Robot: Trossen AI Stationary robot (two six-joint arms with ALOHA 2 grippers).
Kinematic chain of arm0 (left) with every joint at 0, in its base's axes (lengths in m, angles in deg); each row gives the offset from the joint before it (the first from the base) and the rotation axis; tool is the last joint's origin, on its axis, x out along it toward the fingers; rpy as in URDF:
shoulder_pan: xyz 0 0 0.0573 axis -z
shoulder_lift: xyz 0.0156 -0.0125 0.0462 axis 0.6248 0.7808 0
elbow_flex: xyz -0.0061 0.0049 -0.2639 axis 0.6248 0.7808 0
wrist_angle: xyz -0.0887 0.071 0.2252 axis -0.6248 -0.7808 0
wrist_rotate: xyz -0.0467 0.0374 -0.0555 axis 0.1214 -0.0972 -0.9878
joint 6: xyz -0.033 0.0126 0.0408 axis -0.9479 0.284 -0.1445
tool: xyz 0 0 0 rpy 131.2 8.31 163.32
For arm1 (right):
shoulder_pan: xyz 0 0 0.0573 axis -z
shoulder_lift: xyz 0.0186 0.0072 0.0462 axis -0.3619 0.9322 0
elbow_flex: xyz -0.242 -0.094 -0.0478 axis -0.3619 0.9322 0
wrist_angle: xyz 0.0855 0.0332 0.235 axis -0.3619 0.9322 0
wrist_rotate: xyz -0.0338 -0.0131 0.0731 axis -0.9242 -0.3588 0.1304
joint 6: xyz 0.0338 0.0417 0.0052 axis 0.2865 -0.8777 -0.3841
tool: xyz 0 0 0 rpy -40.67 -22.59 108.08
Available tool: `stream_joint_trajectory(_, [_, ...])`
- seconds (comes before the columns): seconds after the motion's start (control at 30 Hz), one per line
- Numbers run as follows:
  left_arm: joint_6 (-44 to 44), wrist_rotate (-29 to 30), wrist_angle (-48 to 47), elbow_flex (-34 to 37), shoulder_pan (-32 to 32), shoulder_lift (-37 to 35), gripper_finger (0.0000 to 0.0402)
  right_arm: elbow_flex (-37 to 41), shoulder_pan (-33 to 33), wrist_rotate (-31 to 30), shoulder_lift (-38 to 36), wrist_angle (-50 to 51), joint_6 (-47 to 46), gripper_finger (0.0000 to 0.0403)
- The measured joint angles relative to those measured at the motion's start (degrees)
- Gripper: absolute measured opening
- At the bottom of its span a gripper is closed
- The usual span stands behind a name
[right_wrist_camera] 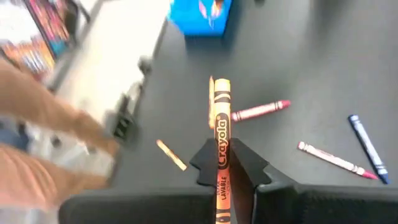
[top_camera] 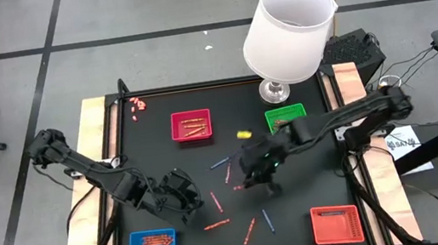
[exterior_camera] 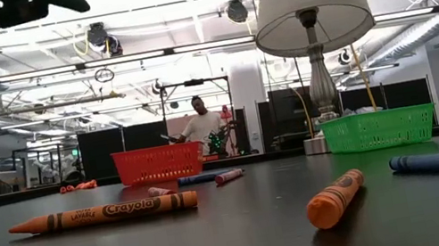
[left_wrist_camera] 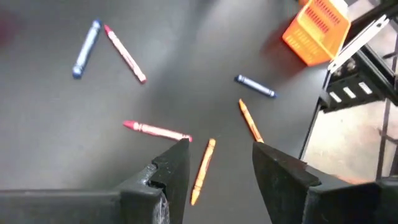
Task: Sort crayons
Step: Put the orange crayon into the blue basket
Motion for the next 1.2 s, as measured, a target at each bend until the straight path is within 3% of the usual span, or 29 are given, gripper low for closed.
stream_joint_trajectory(0.2, [5.3, 0.5, 0.0, 0.0, -1.4, -3.2, 0.0175, -0.1, 0.6, -0.7, -7.0, -1.1, -9.4, 0.0002])
stream_joint_trajectory(0.57, [10.3, 0.6, 0.0, 0.0, -5.3, -8.9, 0.0175, -0.1, 0.6, -15.4, -13.8, -11.1, -16.1, 0.0002])
stream_joint_trajectory(0.77, [10.7, 0.6, 0.1, 0.0, -6.8, -10.9, 0.0175, -0.1, 0.6, -21.4, -14.3, -15.9, -11.5, 0.0002])
stream_joint_trajectory(1.2, [14.4, 0.7, 0.2, 0.0, -7.0, -12.2, 0.0175, -0.1, 0.6, -21.4, -14.4, -18.5, 7.7, 0.0002])
